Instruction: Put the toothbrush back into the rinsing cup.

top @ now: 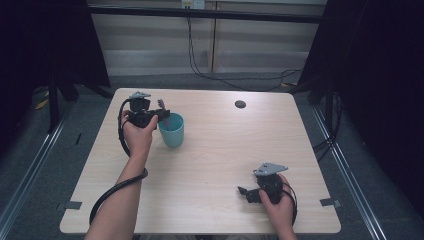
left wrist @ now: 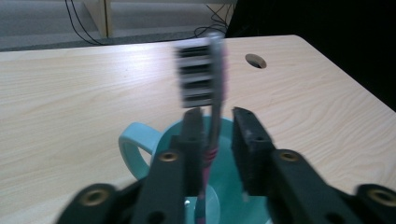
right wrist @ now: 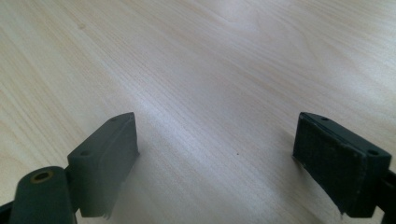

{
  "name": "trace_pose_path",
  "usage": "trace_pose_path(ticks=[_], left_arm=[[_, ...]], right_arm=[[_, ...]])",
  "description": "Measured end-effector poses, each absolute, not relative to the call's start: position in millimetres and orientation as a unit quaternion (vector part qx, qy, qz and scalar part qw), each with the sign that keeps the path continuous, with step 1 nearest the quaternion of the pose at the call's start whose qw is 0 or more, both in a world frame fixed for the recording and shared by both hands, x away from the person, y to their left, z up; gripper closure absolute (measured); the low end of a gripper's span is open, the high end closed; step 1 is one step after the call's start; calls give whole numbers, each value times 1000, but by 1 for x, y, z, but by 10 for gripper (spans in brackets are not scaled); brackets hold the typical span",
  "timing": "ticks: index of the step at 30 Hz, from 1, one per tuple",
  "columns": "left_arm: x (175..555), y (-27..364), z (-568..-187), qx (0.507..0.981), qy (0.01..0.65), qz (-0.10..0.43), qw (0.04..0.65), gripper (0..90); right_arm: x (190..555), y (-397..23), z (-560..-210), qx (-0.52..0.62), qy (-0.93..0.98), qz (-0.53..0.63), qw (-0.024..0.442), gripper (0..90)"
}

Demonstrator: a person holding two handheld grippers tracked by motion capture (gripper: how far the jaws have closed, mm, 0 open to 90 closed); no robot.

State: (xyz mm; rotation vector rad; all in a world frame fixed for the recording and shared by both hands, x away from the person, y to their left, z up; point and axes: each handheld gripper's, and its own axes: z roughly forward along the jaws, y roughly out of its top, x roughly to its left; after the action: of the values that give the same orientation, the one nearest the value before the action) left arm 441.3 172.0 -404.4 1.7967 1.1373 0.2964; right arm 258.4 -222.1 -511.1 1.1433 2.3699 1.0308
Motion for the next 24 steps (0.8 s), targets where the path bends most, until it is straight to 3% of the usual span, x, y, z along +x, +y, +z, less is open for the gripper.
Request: trace_pose_path(ticks=[2,6,9,13,24], left_arm=[[440,173,-404,734,473,121,472,611],[437,174,-407,732,484,115,466,360],[433,176,-409,726,491,118,467,277],[427,181,-411,722,493,118,470,234],[410,195,-426,723,487,115,476,225]], right_arm=[[258,-222,-511,399,829,360,158,135],[258,-222,-511,398,829,360,159,137],[258,-222,-511,398,829,360,159,137],[258,-222,-511,397,829,360,159,138],[258,-222,-511,397,830,360,157,137]])
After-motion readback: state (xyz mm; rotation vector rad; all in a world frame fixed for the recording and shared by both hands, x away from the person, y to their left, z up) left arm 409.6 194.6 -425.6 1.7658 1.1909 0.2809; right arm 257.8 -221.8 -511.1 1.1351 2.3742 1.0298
